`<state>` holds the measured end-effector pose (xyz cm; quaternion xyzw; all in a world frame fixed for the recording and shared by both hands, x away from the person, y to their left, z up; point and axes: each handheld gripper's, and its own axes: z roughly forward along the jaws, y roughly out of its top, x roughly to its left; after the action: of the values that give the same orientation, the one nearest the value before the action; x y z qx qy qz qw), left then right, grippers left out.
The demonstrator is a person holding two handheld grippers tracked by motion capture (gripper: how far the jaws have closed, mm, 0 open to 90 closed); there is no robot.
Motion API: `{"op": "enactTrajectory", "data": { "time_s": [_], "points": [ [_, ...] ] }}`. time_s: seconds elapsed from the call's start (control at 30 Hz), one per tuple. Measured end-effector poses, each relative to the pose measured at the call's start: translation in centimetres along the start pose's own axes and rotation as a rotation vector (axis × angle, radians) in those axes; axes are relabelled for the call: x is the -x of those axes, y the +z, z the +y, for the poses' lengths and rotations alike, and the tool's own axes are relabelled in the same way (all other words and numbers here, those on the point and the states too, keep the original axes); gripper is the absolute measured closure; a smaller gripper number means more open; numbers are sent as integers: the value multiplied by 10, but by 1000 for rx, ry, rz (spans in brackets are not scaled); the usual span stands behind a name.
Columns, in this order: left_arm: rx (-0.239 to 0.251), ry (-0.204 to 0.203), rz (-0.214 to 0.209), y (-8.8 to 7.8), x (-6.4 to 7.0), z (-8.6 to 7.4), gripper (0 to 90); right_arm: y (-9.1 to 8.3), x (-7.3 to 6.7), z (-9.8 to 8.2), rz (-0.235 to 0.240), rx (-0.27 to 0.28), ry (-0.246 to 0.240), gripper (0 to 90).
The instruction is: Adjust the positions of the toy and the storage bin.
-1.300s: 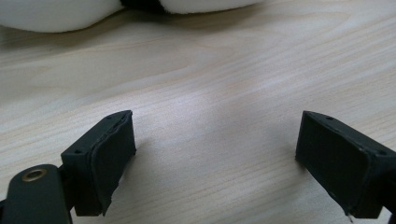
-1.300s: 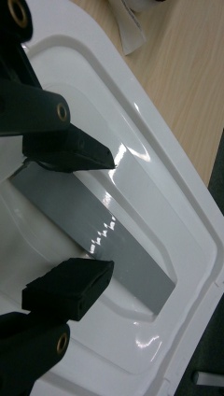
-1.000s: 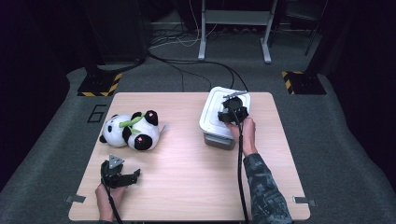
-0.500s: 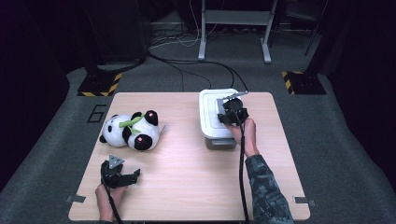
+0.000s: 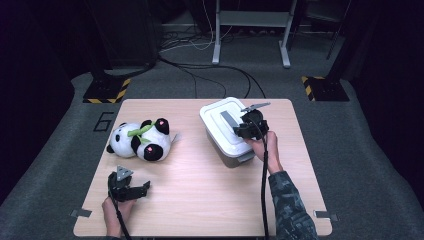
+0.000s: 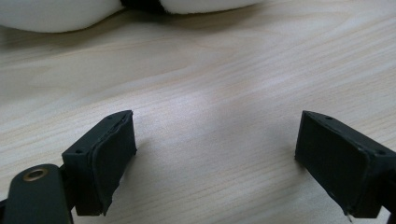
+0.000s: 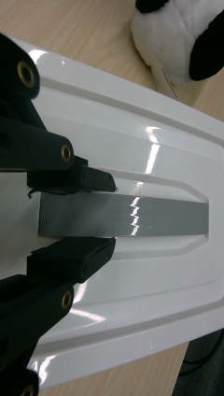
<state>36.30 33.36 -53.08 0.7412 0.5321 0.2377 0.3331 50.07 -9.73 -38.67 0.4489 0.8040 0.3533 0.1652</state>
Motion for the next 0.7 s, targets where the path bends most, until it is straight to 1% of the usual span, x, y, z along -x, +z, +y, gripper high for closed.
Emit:
{"op": "enactTrajectory", "data": {
  "time_s": [0.03, 0.07, 0.17, 0.2, 0.23, 0.3, 0.37, 0.4, 0.47, 0.5, 0.53, 0.6, 0.67, 0.7],
  "points": [
    [0, 0, 0, 0, 0, 0, 119, -1, 0, -1, 2, 1, -6, 664],
    [-1, 1, -1, 0, 0, 0, 119, -1, 0, -1, 3, -1, -25, 661],
    [-1, 0, 0, 0, 0, 0, 119, 0, 0, 2, 1, -12, -30, 654],
    [0, 0, 0, 0, 0, 0, 119, 3, 0, 5, -3, -17, -36, 631],
    [0, 0, 0, 0, 0, 0, 119, 3, 0, 5, -3, -17, -36, 631],
    [-1, 1, -1, 0, 0, 0, 119, 10, -2, 13, -23, -29, -30, 597],
    [-1, 1, -1, 0, 0, 0, 119, 13, -2, 16, -28, -29, -32, 594],
    [-1, 0, -1, 0, 0, 0, 119, 18, -3, 22, -34, -33, -30, 591],
    [-1, 1, -1, 0, 0, 0, 119, 21, -3, 25, -38, -35, -25, 591],
    [-1, 1, -1, 0, 0, 0, 119, 23, -3, 27, -42, -30, -32, 588],
    [-1, 1, -1, 0, 0, 0, 119, 25, -3, 28, -43, -29, -29, 589],
    [0, 0, 0, 0, 0, 0, 119, 28, -3, 30, -32, -21, -30, 656],
    [0, 1, 0, 0, 0, 0, 119, 28, -4, 30, -32, -22, -33, 659],
    [-1, 0, -1, 0, 0, 0, 120, 27, -6, 30, -41, -22, -37, 661]
  ]
}}
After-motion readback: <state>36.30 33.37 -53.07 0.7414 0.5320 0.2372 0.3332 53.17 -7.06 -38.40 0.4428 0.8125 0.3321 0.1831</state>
